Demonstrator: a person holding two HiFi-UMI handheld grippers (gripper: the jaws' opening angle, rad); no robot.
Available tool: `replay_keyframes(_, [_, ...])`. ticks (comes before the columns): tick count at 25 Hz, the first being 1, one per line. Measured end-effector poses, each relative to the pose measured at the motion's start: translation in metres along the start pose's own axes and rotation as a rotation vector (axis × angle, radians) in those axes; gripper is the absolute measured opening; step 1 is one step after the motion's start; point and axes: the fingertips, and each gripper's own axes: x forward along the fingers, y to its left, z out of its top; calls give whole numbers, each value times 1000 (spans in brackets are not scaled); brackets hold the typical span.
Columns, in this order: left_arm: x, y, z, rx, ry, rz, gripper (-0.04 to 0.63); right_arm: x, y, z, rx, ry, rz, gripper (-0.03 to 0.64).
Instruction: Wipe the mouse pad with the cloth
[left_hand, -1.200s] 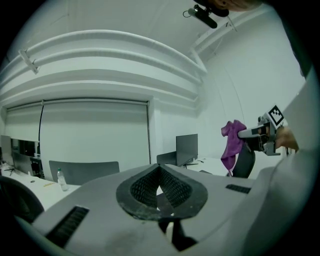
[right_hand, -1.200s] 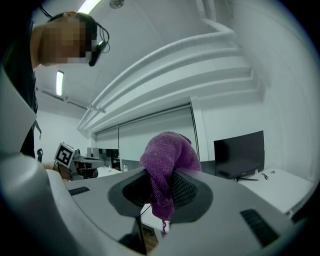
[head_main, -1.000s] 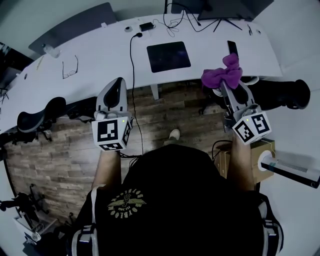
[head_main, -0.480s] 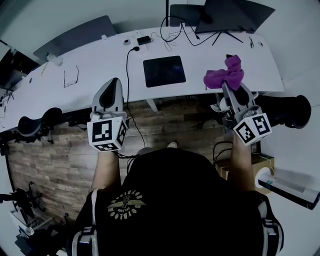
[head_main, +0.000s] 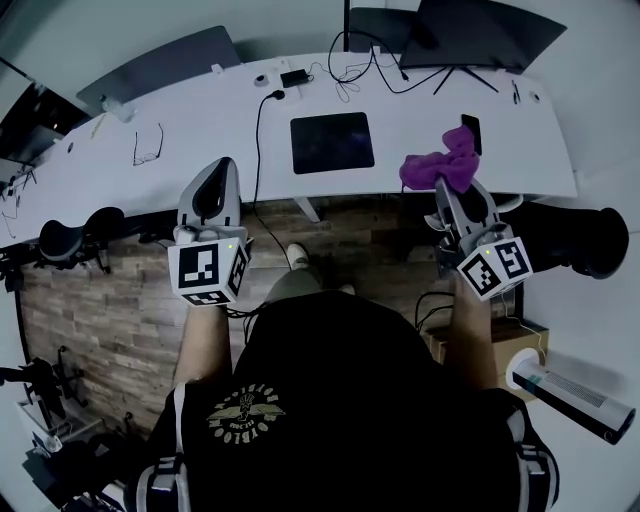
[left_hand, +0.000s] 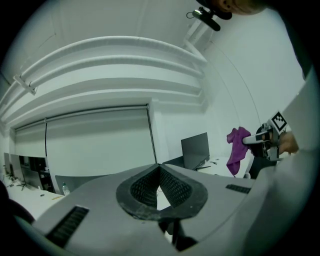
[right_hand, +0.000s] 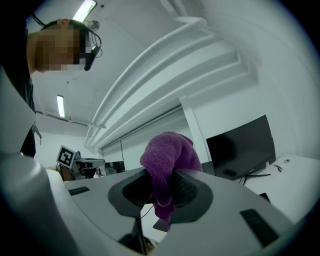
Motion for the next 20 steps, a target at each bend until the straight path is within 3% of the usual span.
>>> replay_keyframes(11, [30,8,-6,-8,-20,-40,3,21,-3,-7,12,11,-27,86])
replay_keyframes(20, [70,30,-13,-4,-17,-62,2,72,-9,-11,20,36,-26,86])
